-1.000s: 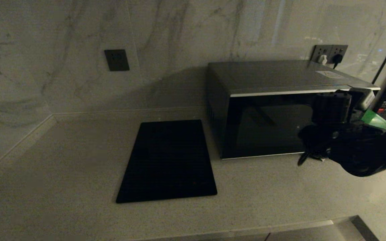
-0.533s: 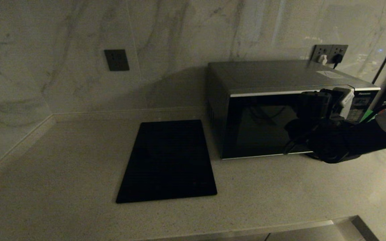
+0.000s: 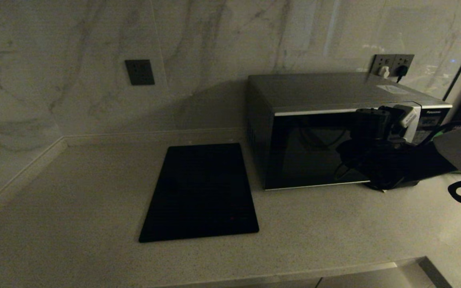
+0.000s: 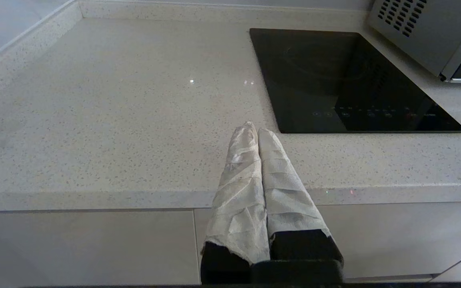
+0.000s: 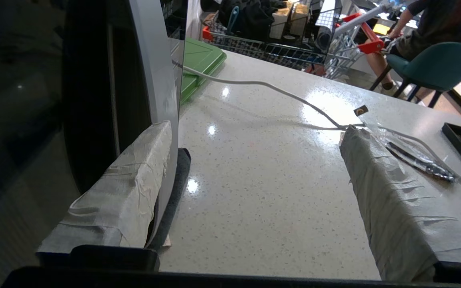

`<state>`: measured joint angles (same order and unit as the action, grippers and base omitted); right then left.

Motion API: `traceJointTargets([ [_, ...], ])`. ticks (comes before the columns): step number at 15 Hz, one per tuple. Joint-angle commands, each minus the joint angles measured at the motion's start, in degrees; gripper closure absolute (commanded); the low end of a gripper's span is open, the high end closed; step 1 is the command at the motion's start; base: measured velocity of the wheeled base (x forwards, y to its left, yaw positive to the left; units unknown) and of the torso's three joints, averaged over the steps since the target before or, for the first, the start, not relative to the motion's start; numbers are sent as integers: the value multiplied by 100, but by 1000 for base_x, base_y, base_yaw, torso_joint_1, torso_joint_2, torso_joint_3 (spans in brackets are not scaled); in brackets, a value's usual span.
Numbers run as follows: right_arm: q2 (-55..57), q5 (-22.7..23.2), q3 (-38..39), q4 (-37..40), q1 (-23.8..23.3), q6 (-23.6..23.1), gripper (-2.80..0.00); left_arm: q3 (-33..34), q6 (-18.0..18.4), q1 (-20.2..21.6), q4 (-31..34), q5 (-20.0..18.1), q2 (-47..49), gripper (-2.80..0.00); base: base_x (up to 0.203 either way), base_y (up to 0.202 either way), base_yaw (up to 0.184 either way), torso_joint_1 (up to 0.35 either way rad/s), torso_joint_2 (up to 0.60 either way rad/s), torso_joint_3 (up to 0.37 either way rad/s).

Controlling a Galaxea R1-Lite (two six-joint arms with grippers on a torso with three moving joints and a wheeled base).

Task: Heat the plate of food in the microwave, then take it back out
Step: Open the microwave oven

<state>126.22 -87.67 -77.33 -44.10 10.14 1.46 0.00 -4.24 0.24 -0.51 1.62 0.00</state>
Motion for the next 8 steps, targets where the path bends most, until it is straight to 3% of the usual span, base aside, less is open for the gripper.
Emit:
traceJointTargets([
  [1, 79, 1, -133, -55, 22, -23, -280, 0, -6, 2, -2, 5, 9, 0, 0, 0, 0, 0, 0, 0],
  [8, 61, 1, -21, -219, 236, -67, -280, 0, -6, 2, -2, 5, 9, 0, 0, 0, 0, 0, 0, 0],
])
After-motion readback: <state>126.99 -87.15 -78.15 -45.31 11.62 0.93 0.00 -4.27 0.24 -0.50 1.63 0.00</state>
